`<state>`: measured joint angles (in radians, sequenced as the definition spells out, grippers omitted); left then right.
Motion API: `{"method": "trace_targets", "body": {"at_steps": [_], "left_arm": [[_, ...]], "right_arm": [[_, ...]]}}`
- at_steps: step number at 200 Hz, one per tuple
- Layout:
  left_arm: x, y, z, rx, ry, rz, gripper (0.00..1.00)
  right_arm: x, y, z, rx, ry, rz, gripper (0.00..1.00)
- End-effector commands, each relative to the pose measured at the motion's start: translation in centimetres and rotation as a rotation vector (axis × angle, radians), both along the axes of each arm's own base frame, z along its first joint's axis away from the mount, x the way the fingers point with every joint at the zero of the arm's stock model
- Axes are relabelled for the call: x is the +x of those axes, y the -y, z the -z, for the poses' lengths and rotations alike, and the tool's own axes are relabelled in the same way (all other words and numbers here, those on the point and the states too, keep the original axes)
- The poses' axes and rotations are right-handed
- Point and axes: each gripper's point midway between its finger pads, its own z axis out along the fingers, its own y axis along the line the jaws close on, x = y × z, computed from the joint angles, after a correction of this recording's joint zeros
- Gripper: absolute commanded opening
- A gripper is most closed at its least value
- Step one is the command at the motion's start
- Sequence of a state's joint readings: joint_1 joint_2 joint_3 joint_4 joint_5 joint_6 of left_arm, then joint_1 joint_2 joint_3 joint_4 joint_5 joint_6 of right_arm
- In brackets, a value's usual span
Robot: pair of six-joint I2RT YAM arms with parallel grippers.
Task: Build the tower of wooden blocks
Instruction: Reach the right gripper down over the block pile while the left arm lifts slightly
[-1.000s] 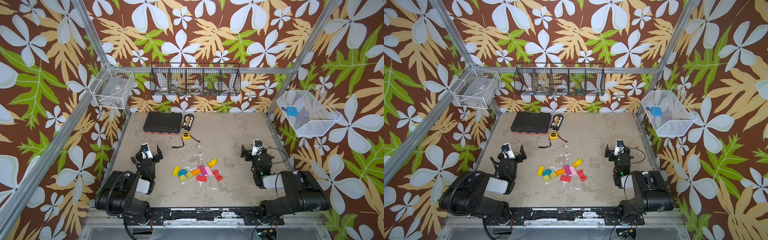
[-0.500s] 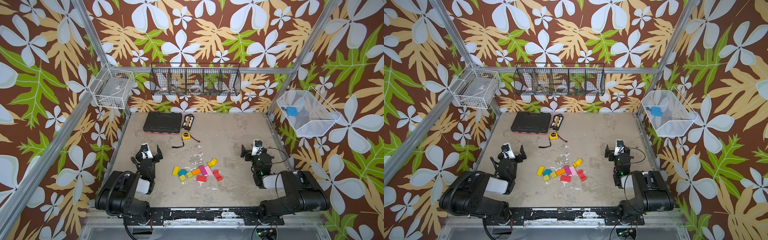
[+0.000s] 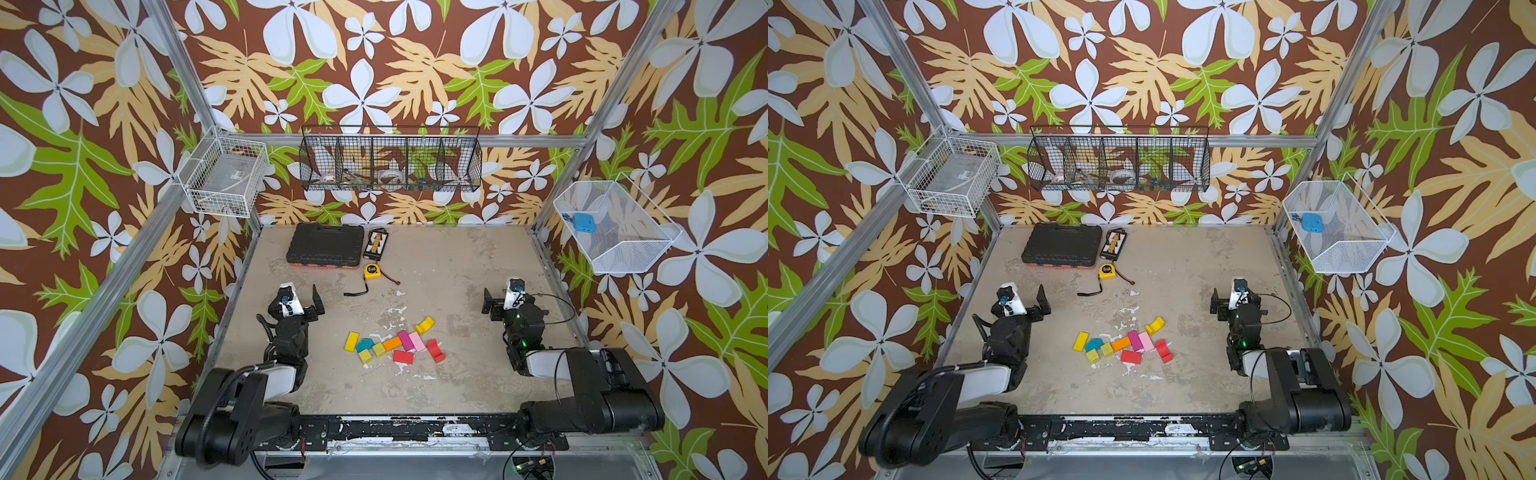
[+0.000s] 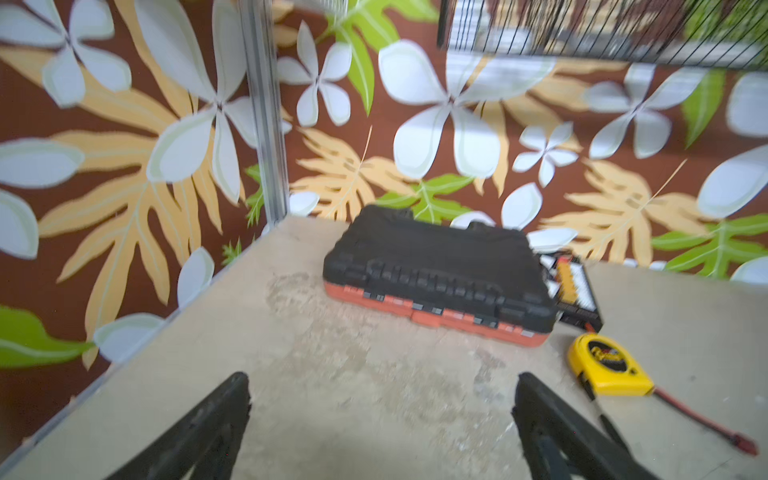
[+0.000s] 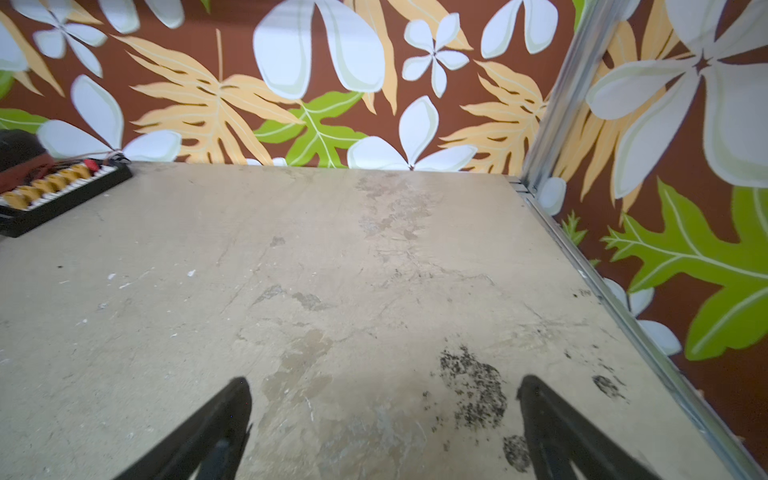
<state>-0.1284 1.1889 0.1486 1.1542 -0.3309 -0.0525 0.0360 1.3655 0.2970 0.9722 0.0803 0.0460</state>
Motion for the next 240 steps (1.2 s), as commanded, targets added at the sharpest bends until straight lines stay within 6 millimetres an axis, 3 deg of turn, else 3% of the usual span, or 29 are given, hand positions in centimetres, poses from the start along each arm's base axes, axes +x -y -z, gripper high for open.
{"method": "trace_targets", "body": {"at_steps": [1, 23, 35, 52, 63, 82, 102, 137, 168, 201, 218, 240], "left_arm": [[-0.9, 0.7, 0.2, -0.076, -0.054, 0.044, 1.0], [-2.5, 1.5, -2.6, -0.264, 0.019, 0.113, 1.0], [-3.2, 3.3, -4.5, -0.334, 0.007, 0.223, 1.0], [-4.9, 6.6, -7.4, -0.354, 0.041, 0.435, 1.0], [-5.6, 6.6, -8.3, -0.406, 0.077, 0.448, 1.0], [-5.9, 5.0, -7.9, -0.538, 0.08, 0.363, 1.0], [-6.0, 5.3, -7.2, -0.562, 0.037, 0.371, 1.0], [-5.4, 4.6, -3.9, -0.563, -0.065, 0.292, 1.0], [-4.9, 2.9, -2.0, -0.55, -0.141, 0.163, 1.0], [-4.8, -1.2, 0.8, -0.575, -0.187, -0.119, 1.0], [-4.5, -1.9, 2.2, -0.571, -0.262, -0.196, 1.0], [-3.3, -1.9, 3.8, -0.494, -0.342, -0.215, 1.0]], "right_arm": [[0.6, 0.3, -1.2, 0.062, -0.088, 0.043, 1.0], [0.7, -2.2, -4.9, 0.168, -0.048, -0.078, 1.0], [0.0, -3.4, -7.3, 0.28, 0.005, -0.133, 1.0], [-0.5, -2.9, -9.1, 0.514, -0.012, -0.057, 1.0], [-0.9, -3.4, -9.8, 0.55, -0.042, -0.07, 1.0], [-1.7, -3.2, -9.1, 0.629, -0.144, -0.013, 1.0], [-2.8, -6.4, -10.2, 0.666, -0.14, -0.202, 1.0], [-5.5, -9.8, -10.6, 0.597, -0.089, -0.226, 1.0], [-6.7, -13.8, -8.4, 0.52, -0.186, -0.181, 1.0], [-8.5, -19.2, -4.9, 0.451, -0.335, -0.216, 0.86], [-10.1, -20.3, -2.8, 0.379, -0.387, -0.189, 0.82], [-12.0, -19.6, -0.1, 0.342, -0.437, -0.144, 0.79]]}}
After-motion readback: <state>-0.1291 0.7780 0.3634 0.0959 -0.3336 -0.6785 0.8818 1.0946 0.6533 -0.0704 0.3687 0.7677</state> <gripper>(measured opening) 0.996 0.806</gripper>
